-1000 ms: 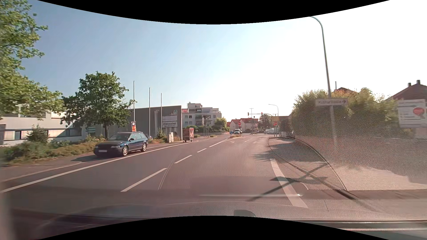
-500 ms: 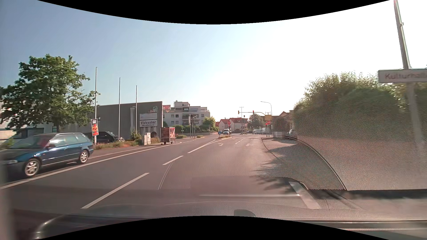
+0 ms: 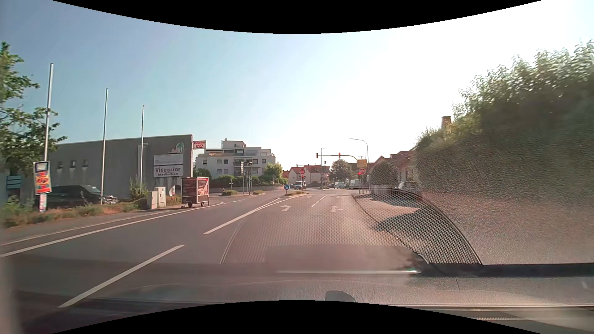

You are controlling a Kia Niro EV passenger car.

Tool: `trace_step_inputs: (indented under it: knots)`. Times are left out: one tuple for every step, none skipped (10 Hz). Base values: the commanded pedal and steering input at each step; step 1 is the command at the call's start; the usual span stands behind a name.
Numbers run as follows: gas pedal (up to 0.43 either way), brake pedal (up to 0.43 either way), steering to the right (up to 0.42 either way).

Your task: Follow the waypoints while adhering to traffic rules and regulations

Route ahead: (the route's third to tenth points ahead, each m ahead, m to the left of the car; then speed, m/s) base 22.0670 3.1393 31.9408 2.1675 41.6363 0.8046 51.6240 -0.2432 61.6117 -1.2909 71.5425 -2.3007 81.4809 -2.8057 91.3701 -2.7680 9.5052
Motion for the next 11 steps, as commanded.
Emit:
trace_step_inputs:
  knots:
    - [0.0, 0.183, 0.045]
    - [0.0, 0.183, 0.041]
    - [0.0, 0.189, 0.038]
    - [0.0, 0.189, 0.036]
    - [0.0, 0.189, 0.034]
    - [0.0, 0.189, 0.031]
    - [0.0, 0.195, 0.028]
    - [0.0, 0.201, 0.021]
    - [0.0, 0.201, 0.018]
    - [0.0, 0.201, 0.015]
    - [0.0, 0.207, 0.01]
